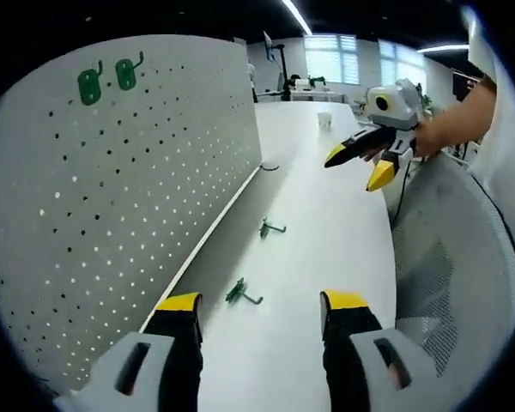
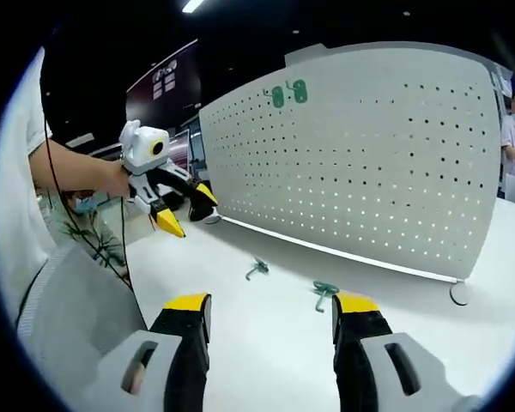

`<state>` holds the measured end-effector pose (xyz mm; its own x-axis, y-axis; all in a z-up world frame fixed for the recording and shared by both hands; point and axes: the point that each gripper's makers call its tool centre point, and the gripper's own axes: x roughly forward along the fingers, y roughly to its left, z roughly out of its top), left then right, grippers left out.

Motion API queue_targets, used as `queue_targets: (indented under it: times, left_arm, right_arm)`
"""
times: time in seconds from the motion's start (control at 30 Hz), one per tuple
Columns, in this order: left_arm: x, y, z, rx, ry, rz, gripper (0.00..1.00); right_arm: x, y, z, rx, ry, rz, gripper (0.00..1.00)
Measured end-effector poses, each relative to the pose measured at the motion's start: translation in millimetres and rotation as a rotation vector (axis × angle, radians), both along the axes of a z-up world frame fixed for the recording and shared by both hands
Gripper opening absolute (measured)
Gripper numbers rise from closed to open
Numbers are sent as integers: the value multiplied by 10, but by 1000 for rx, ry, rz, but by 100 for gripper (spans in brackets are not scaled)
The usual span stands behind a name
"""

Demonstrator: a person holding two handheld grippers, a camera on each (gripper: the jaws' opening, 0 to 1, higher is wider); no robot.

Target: Insert the hook assembly into the mounting plate slot until the hook locks in place.

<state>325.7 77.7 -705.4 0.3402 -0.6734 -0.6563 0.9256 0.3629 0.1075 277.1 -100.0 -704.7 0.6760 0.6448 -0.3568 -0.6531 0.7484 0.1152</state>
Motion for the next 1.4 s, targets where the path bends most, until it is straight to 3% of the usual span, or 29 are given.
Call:
queue_targets:
  times: [0.37, 0.93, 1.13, 1.4]
  left_arm:
    - [68, -22, -172, 107, 4, -112, 58]
    - [113, 2, -555, 238, 99, -223, 65]
    - [82, 9, -659, 300, 97, -292, 66]
    - [74, -65, -721, 333, 105, -354, 68]
  right_arm:
    - [-17, 15, -23, -9, 2, 13, 56]
    - [-34, 33, -52, -10, 17, 25, 56]
    - [-28, 24, -62, -4, 24, 19, 57]
    - [-36, 17, -71, -10, 27, 21, 57]
